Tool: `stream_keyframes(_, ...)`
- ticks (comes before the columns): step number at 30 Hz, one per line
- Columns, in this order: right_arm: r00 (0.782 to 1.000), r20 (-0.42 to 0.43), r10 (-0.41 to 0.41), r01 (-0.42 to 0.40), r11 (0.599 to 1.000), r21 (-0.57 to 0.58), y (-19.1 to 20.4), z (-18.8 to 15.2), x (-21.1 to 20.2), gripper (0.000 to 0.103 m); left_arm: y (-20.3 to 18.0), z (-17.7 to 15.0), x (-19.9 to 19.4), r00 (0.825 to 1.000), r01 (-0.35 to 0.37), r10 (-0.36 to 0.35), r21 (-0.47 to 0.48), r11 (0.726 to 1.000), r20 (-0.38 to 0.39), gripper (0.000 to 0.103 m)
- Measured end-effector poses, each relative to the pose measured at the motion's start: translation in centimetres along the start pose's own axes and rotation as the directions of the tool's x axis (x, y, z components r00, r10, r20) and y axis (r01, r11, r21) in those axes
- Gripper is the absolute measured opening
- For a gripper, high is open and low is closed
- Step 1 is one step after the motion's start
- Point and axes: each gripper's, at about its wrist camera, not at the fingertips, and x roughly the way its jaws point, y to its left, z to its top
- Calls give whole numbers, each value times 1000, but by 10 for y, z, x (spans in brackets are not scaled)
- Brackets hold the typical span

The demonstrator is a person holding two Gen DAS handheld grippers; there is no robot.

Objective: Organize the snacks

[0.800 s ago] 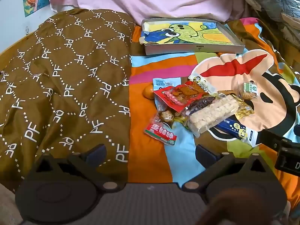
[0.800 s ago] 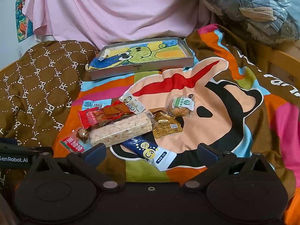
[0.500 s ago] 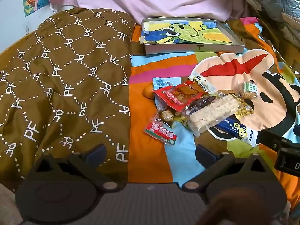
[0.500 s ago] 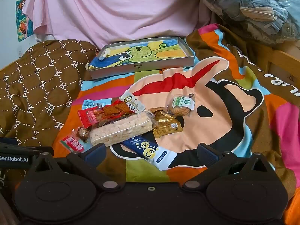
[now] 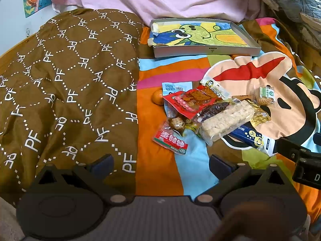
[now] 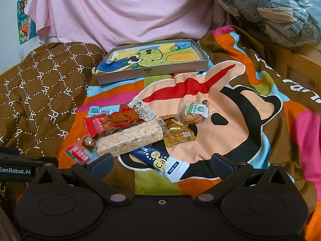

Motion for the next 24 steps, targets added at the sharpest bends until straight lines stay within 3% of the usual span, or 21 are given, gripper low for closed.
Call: stream_keyframes(24,1000,-2,0,0,1000,-1,-1,-1,0,102,-1,0,1,1000,0,0,0,1000,-2,103)
